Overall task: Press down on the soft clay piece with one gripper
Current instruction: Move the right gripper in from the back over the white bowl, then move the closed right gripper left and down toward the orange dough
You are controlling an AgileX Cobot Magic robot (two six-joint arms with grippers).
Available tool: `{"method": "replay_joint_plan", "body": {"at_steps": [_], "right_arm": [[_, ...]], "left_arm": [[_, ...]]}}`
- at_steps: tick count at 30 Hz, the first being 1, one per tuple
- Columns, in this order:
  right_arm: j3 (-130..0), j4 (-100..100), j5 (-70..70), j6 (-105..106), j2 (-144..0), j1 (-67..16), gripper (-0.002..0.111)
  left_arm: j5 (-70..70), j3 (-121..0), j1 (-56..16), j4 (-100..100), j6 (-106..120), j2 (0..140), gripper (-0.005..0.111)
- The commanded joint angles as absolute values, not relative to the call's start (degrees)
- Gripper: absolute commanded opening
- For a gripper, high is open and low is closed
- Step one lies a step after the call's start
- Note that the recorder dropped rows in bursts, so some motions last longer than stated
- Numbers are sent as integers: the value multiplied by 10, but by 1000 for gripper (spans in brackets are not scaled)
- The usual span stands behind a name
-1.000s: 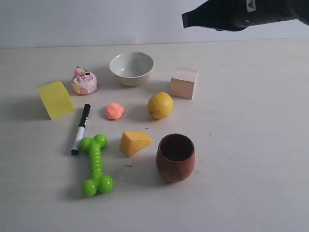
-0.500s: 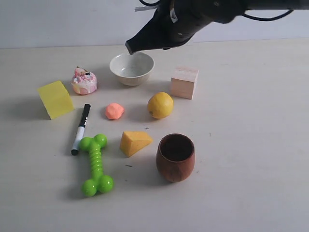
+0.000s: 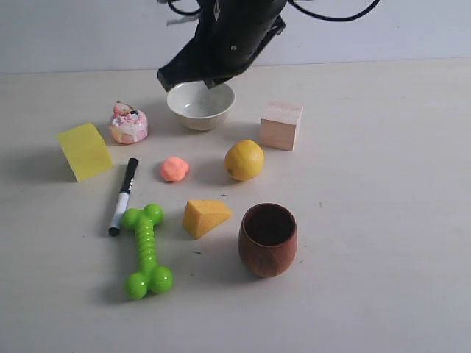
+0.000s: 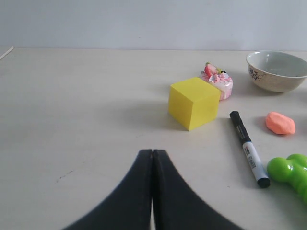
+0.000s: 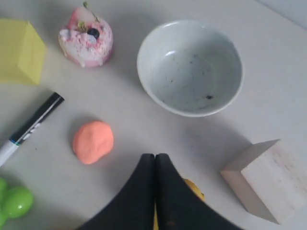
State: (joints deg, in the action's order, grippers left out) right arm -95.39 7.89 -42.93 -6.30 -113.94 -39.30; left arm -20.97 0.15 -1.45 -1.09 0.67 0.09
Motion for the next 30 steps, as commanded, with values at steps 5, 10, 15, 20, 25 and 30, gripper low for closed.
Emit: {"method": "replay_joint_plan", "body": {"at_steps": [5,10,15,20,25,30], "right_arm": [[-959,74,-430,-49,-1188,-393,0],[-959,75,-416,-41,-1188,-393,0],[-959,75,-405,-41,-1185,-393,0],[-959,75,-384,-42,-1186,-393,0],[-959,74,-378,-54,-1186,-393,0],[-959,75,-370,-76,-1187,-393,0]], "left_arm": [[-203,0,-18,-13,7,0,0],[-203,0,-18,-13,7,0,0],[-203,0,-18,-13,7,0,0],[-203,0,-18,-13,7,0,0],[-203,0,-18,-13,7,0,0],[-203,0,-18,-13,7,0,0]]}}
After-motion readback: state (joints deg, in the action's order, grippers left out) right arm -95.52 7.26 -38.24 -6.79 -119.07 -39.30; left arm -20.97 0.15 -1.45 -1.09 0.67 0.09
